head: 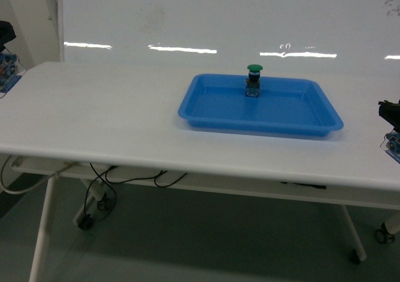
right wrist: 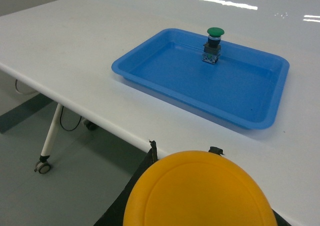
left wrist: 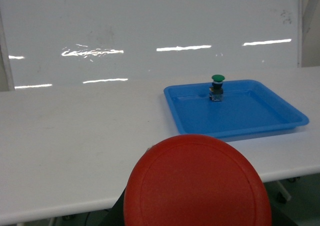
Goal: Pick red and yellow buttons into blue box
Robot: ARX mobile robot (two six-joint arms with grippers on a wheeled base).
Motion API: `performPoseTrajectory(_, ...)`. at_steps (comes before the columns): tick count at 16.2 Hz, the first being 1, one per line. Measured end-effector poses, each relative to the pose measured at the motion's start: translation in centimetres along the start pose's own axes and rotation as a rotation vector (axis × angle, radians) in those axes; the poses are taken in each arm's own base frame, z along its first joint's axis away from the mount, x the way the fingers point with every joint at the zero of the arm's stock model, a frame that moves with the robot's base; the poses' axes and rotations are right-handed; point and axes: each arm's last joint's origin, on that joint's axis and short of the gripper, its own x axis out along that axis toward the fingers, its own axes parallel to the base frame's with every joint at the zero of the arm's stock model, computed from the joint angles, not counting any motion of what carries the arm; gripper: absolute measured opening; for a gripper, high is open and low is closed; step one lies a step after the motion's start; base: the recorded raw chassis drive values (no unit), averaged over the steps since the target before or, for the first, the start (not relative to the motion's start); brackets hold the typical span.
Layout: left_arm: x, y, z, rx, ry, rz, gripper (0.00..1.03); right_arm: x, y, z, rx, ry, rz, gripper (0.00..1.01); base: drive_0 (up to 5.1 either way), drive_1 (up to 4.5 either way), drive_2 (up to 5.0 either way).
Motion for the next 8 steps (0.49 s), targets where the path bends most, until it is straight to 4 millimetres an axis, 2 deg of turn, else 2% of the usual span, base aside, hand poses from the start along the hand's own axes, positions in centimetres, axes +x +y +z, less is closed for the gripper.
performPoseTrajectory(8,-0.01,-0.02,-0.04,0.000,0.002,-0.002,0.24,0.00,-0.01,0.00,0.000,0.000,-0.003,0.24,4.5,-4.15,0.2)
